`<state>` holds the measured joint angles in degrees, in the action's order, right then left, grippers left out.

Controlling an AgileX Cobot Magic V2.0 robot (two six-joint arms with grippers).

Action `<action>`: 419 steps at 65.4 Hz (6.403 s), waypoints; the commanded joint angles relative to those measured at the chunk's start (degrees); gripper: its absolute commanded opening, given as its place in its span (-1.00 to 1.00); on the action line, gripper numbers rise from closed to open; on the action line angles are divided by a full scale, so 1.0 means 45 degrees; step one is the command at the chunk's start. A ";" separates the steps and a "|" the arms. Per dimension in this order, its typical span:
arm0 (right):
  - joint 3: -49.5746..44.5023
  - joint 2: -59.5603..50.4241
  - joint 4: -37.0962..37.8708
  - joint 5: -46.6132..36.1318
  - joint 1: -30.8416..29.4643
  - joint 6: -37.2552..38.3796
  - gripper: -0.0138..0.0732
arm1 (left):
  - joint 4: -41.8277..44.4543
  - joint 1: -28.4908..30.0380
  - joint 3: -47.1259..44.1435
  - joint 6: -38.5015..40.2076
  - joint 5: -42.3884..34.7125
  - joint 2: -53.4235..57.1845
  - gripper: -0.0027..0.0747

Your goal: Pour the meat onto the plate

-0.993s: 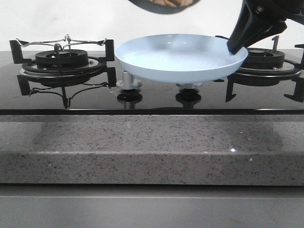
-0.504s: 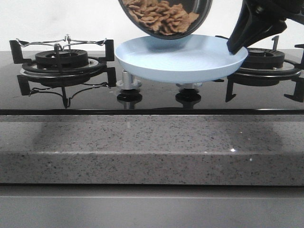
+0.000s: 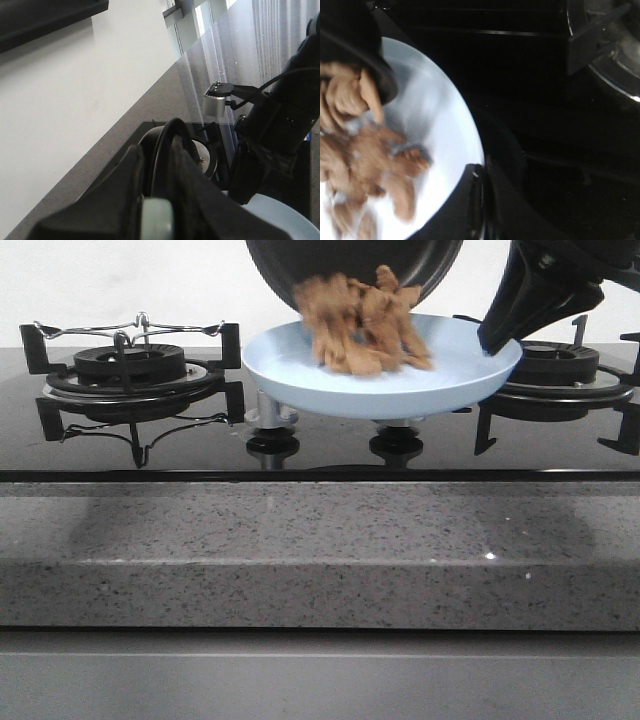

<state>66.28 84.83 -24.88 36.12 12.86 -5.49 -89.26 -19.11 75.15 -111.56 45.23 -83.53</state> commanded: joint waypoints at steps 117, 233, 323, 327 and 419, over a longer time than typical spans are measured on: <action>0.0324 -0.0550 -0.0322 -0.0595 -0.0027 -0.0098 -0.84 | -0.3889 0.7332 0.0475 1.4180 0.0707 -0.3183 -0.98; 0.0324 -0.0550 -0.0322 -0.0595 -0.0027 -0.0098 -0.84 | -0.0214 0.9082 0.0475 1.4210 0.0442 -0.3391 0.15; 0.0324 -0.0550 -0.0322 -0.0595 -0.0027 -0.0098 -0.84 | 1.6993 0.2982 -0.5447 2.2482 -0.2407 0.7137 0.11; 0.0324 -0.0550 -0.0322 -0.0595 -0.0027 -0.0098 -0.84 | 1.6993 0.2982 -0.5768 2.2482 -0.2407 0.7468 0.11; 0.2005 -0.0435 0.0031 -0.0154 -0.0073 -0.0134 -0.84 | 1.6993 0.2982 -0.6115 2.2482 -0.2358 0.7951 0.06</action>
<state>71.00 84.83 -23.94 37.65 12.86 -5.62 -12.19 -5.23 46.04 -10.91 38.63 -48.06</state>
